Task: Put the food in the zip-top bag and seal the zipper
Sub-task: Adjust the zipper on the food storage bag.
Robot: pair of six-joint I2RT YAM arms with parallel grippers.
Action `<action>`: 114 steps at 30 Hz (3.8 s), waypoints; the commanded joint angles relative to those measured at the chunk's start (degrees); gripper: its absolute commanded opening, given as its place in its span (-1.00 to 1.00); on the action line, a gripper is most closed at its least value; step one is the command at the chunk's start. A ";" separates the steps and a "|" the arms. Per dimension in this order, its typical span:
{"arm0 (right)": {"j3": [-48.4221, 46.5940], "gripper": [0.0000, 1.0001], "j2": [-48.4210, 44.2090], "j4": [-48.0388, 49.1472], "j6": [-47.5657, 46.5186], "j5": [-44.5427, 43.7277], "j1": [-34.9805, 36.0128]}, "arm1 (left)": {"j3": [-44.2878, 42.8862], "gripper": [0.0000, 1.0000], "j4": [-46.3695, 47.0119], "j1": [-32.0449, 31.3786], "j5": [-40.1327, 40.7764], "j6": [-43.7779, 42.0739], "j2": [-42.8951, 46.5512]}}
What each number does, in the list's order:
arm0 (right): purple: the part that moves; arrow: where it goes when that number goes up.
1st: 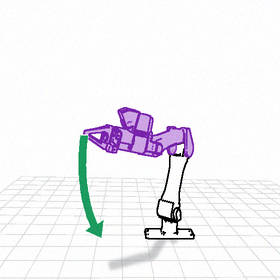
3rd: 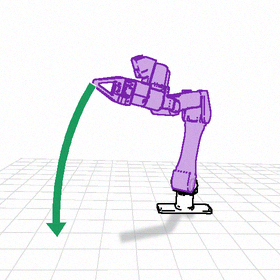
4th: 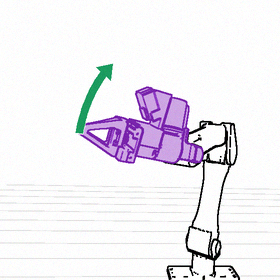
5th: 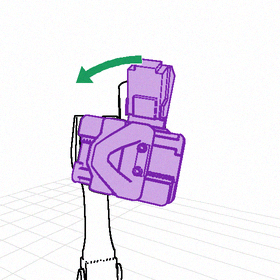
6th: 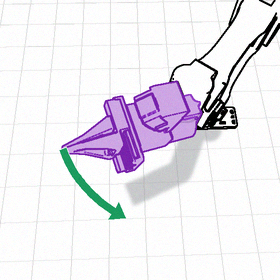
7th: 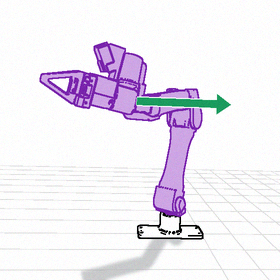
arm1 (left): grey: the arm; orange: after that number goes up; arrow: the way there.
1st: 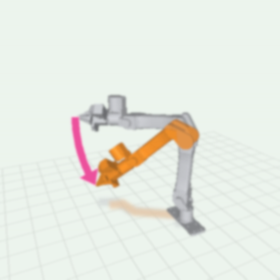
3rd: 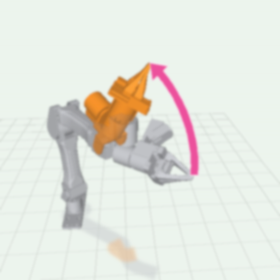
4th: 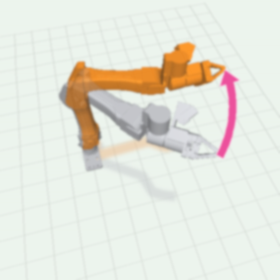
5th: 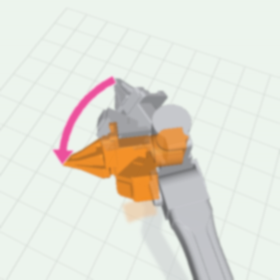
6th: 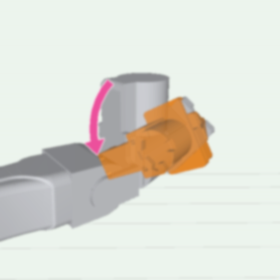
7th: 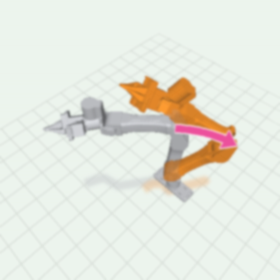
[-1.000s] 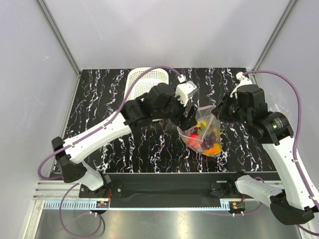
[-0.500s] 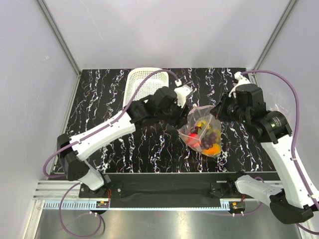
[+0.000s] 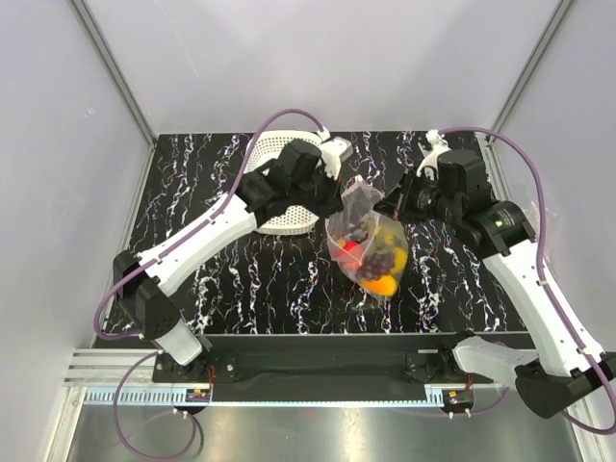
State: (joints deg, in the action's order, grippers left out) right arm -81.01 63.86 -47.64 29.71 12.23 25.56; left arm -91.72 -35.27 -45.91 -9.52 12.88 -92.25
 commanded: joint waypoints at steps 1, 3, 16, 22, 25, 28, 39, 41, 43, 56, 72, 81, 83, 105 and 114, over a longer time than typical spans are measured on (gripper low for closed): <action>1.47 -1.00 1.27 11.85 4.55 6.58 0.45 | -7.41 -1.00 4.59 -0.14 -9.54 1.26 -1.08; 2.79 -1.00 2.06 15.02 6.23 7.11 0.45 | -7.07 -1.00 7.31 -0.14 -13.41 2.58 -1.27; 2.80 -0.28 2.68 10.82 1.67 1.49 0.72 | -8.30 -1.00 6.35 1.17 -17.38 0.03 -1.89; 3.57 0.31 1.63 8.95 -4.75 8.24 0.72 | -7.68 -1.00 6.62 2.75 -15.62 0.83 -0.83; 6.65 0.35 -1.00 9.93 -8.17 10.63 0.72 | -9.08 -1.00 5.65 3.54 -15.79 -1.18 -1.27; 5.87 0.42 -3.64 8.79 -11.07 7.30 0.72 | -10.84 -1.00 3.98 3.64 -16.58 -4.61 -1.97; -9.51 0.62 6.19 -1.14 -6.69 -14.15 0.63 | -3.82 -1.00 11.80 3.72 -19.84 -6.91 0.67; -10.92 0.59 6.63 -0.97 -7.12 -16.09 0.54 | -3.90 -1.00 11.71 3.72 -19.75 -7.70 0.40; -12.93 0.49 8.12 -1.75 -7.65 -14.53 -0.60 | -3.73 -1.00 11.71 3.64 -18.88 -8.66 0.58; -15.67 0.54 16.91 1.40 -0.27 -6.61 -1.39 | -1.35 -1.00 14.96 3.11 -14.57 -9.46 1.37; -13.12 -0.62 18.06 3.87 2.10 -8.53 -1.30 | -3.55 -0.82 14.79 -0.32 -9.03 -11.13 0.66; -12.68 -1.00 14.81 4.48 3.77 -14.77 -1.30 | -3.81 0.45 8.48 -2.42 -6.67 -8.23 6.81; -12.33 -1.00 14.11 5.01 4.12 -15.83 -1.39 | -3.99 0.55 6.71 -3.13 -4.55 -8.05 7.95; -4.33 -1.00 6.81 11.07 9.22 -31.39 -1.30 | 0.40 0.83 1.95 -13.15 6.53 3.81 5.06; -3.36 -1.00 6.46 12.39 9.92 -30.42 -1.39 | 0.67 0.70 3.19 -13.85 11.89 6.19 1.65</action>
State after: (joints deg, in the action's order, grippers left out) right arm -84.27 72.14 -39.33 38.85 -16.56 24.36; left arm -88.60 -34.52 -59.53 -0.91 17.67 -88.92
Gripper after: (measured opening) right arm 0.057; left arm 0.856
